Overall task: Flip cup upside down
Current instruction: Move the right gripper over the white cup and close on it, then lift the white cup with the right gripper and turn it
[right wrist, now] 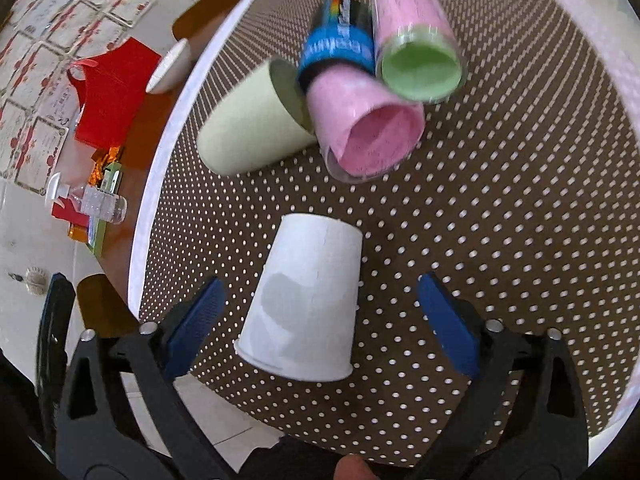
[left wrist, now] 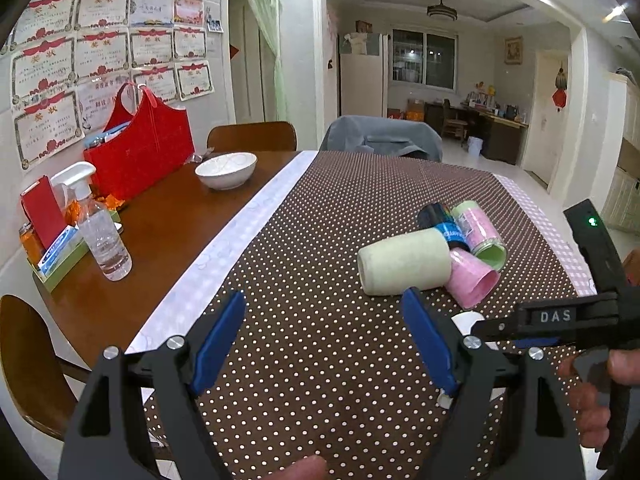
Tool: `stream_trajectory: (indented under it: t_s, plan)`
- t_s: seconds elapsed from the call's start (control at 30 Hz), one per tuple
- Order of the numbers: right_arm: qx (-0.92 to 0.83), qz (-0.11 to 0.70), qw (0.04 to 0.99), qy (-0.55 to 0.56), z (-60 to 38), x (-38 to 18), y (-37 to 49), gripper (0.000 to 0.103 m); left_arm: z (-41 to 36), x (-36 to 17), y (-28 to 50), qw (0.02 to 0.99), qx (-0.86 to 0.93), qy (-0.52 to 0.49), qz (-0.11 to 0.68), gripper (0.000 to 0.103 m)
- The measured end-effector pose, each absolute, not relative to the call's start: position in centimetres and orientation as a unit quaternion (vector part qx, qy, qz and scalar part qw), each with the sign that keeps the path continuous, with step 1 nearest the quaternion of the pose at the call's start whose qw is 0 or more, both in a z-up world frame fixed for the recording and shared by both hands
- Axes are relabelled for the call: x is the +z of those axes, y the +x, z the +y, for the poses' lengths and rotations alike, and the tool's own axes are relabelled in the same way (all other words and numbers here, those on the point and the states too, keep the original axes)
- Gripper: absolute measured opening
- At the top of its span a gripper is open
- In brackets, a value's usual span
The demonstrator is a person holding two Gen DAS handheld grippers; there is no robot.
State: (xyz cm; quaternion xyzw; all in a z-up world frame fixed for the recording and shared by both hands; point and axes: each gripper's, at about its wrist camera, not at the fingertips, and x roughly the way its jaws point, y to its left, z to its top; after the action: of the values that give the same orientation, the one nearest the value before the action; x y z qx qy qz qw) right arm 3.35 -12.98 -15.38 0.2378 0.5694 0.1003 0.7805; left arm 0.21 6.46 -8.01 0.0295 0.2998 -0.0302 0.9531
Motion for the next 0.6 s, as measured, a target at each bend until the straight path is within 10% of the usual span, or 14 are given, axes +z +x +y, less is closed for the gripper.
stream_trajectory:
  t_s: [0.6]
  plan:
    - [0.153, 0.599, 0.745, 0.250, -12.1, -17.2, 5.9, 0.061, 5.2, -9.5, 0.9, 0.945, -0.028, 0.039, 0.324, 0.080]
